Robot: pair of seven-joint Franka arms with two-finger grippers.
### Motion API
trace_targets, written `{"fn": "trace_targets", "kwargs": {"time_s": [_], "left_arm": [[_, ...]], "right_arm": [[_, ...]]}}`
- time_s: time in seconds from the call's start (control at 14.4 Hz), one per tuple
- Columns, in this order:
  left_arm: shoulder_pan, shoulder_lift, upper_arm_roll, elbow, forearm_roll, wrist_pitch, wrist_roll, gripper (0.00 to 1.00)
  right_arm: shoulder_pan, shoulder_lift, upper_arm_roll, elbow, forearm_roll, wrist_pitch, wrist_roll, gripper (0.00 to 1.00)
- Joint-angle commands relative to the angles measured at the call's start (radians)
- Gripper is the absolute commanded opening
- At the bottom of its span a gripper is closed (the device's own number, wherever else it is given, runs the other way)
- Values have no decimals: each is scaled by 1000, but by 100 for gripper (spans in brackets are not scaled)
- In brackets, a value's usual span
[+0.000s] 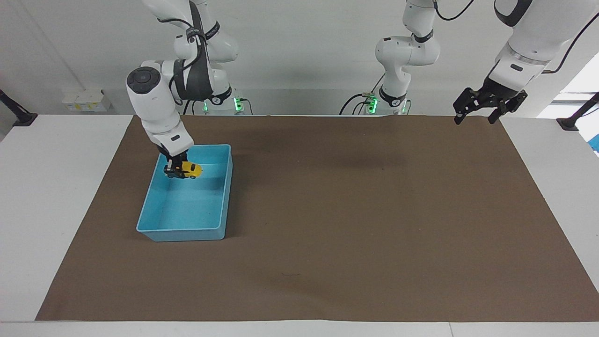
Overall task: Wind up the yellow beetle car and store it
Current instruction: 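Lift the car over the bin wall and lower it inside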
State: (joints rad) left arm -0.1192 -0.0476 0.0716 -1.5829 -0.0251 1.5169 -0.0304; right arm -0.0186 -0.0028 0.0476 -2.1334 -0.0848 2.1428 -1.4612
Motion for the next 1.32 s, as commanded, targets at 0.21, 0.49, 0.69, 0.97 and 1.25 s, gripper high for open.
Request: {"fn": "trace_targets", "kwargs": {"time_s": [0.21, 0.49, 0.69, 0.97, 1.25], "left_arm": [[9, 5, -6, 21, 11, -23, -6, 100], [9, 5, -6, 20, 11, -23, -8, 100], [9, 5, -6, 21, 11, -23, -8, 100], [9, 5, -6, 20, 11, -23, -6, 100], [9, 5, -6, 21, 11, -23, -8, 100]], "right_arm": [[-18, 75, 12, -99, 16, 218, -51, 0], [-9, 99, 12, -117, 16, 259, -73, 0], [-12, 150, 11, -126, 14, 310, -73, 0], [-15, 164, 12, -117, 14, 292, -61, 100], [-6, 150, 12, -70, 14, 235, -59, 100]]}}
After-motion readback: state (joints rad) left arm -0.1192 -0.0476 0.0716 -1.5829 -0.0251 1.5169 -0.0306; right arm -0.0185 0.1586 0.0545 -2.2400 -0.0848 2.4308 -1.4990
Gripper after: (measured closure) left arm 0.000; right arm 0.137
